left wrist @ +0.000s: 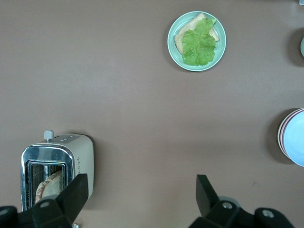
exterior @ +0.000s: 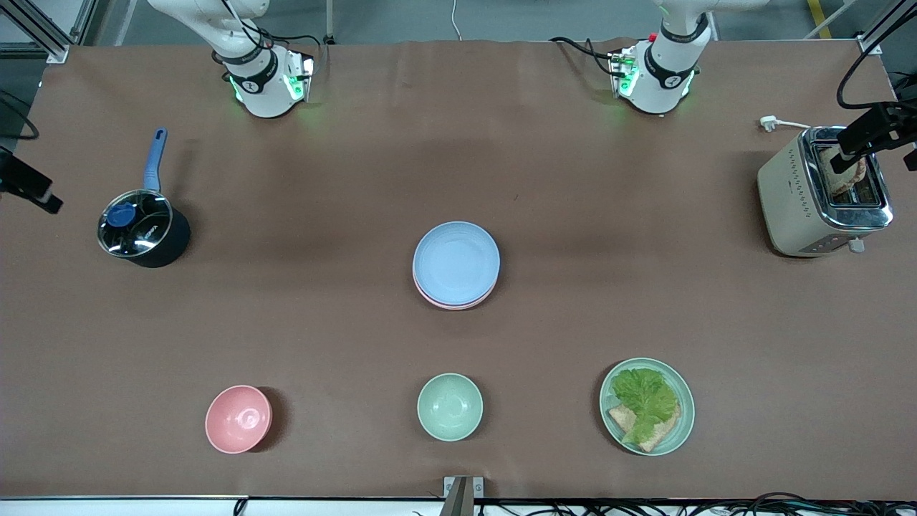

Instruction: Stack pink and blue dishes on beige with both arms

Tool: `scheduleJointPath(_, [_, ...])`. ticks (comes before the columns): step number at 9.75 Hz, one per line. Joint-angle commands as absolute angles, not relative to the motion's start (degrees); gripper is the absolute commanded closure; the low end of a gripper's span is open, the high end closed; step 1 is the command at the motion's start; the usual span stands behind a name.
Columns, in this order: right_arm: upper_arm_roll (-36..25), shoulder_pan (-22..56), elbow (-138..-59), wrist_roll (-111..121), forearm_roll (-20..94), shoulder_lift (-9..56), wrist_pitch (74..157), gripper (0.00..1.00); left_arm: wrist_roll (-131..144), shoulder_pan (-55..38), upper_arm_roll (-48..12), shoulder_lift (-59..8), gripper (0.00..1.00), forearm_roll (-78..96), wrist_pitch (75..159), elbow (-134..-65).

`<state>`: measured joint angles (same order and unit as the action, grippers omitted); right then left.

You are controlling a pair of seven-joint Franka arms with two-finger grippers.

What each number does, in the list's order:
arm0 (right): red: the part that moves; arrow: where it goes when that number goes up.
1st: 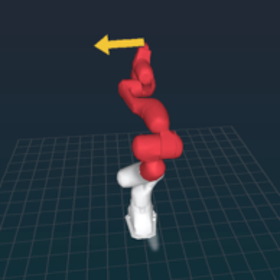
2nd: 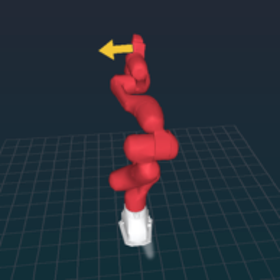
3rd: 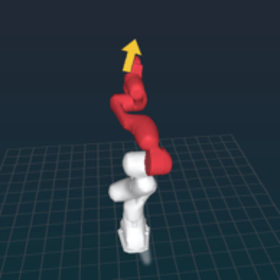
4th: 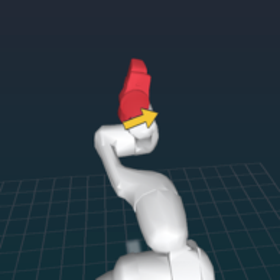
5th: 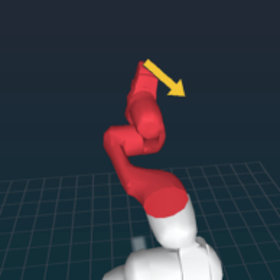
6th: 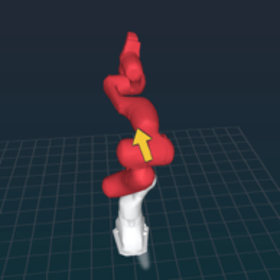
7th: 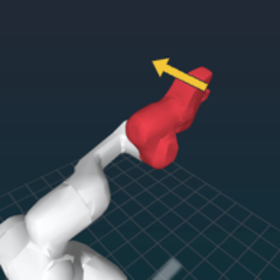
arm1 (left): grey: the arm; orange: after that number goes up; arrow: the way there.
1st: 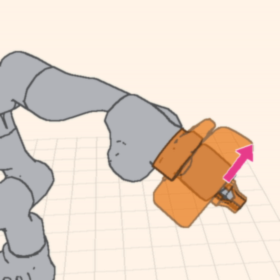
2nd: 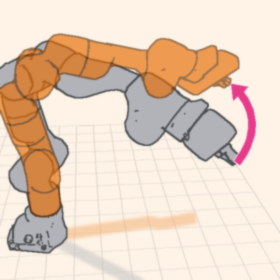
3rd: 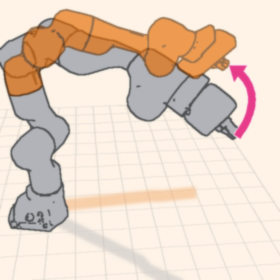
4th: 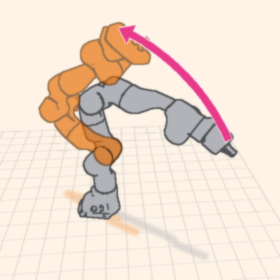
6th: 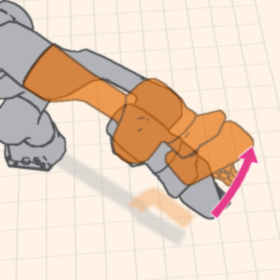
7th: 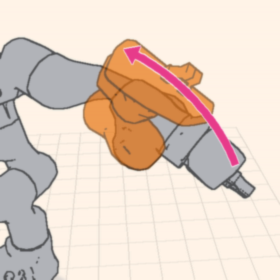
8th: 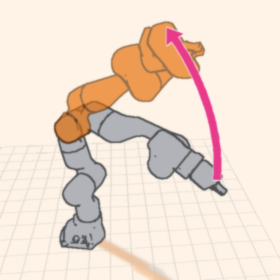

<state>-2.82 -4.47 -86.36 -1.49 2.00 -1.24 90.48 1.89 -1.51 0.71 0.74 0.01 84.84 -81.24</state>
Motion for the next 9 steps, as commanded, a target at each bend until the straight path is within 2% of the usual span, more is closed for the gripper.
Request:
scheduleJointPath(1, [-2.99, -5.01, -83.23, -2.9, 0.97, -0.27, 85.44, 0.0, 2.02, -3.16, 1.67, 1.32, 0.0, 0.09, 84.9, -83.85])
scheduleJointPath(9, [-2.64, -4.13, -83.06, -3.08, -1.23, -0.26, 83.94, 0.0, 2.11, -3.87, 2.9, 1.23, 0.0, 0.88, 83.5, -83.94])
